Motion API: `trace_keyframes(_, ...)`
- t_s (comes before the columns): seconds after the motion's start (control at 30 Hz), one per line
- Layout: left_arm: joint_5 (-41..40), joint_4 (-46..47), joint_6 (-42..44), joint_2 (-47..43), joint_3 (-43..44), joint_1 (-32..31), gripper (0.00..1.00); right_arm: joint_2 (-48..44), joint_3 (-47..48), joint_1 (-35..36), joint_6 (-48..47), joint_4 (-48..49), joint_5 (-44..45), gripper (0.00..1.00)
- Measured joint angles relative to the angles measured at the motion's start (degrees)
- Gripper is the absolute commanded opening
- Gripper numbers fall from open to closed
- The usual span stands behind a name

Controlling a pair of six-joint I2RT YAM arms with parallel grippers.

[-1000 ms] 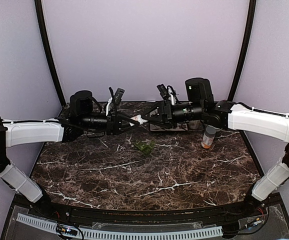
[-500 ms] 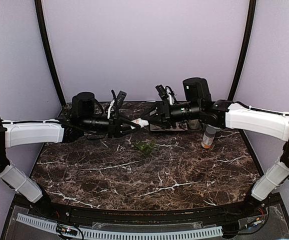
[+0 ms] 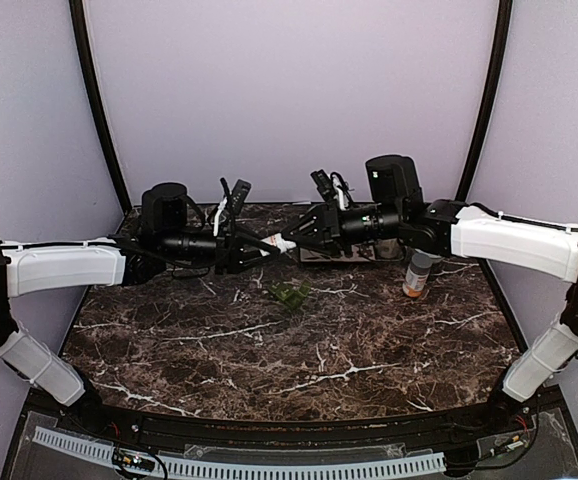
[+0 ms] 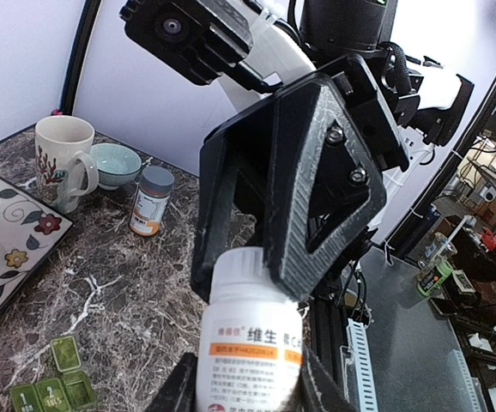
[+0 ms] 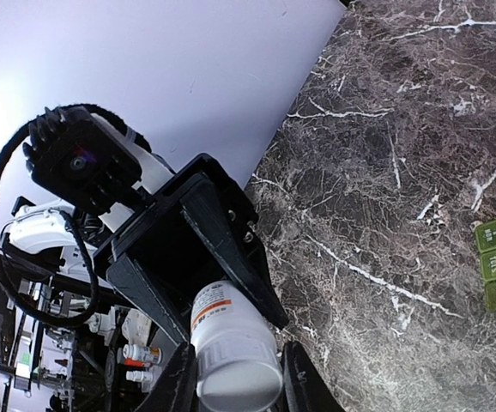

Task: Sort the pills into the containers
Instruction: Open the lid of the pill bottle.

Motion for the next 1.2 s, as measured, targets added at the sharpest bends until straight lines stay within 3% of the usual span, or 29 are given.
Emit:
trace_keyframes(0.07, 0.04, -0.04, 0.0, 0.0, 0.0, 0.0, 0.0, 0.0, 0.0, 0.0, -0.39, -0.07, -0.13, 0.0)
trace_keyframes(0.3, 1.49, 0.52, -1.84, 0.0, 0.0, 0.13, 0.0, -0.42, -0.02, 0.04, -5.4, -0.15, -0.74, 0.0)
trace_keyframes(0.7, 14.47, 12.9, -17.75, 2.99, 0.0, 1.44, 0.0, -5.22, -2.27, 1.92, -26.32, 1.16, -0.9, 0.0)
trace_keyframes(0.83, 17.05, 14.25, -20.74, 3.87, 0.0, 1.97, 0.0, -5.22, -2.27, 2.82, -31.3, 0.55, 0.55, 0.04)
trace_keyframes(0.93, 18.18, 14.25, -21.49, 4.04, 0.0, 1.99, 0.0, -5.22, -2.27, 3.23, -33.51, 0.33, 1.33, 0.17)
trace_keyframes(1.03, 18.32, 14.21, -21.53, 4.04, 0.0, 2.01, 0.0, -5.27, -2.27, 3.3, -34.14, 0.31, 1.79, 0.45)
trace_keyframes(1.1, 18.32, 14.14, -21.07, 4.04, 0.0, 2.01, 0.0, -5.33, -2.29, 3.39, -34.14, 0.26, 2.21, 0.57)
trace_keyframes(1.2, 18.27, 13.7, -19.63, 4.04, 0.0, 2.01, 0.0, -5.66, -2.78, 3.45, -33.27, 0.13, 3.08, 0.69)
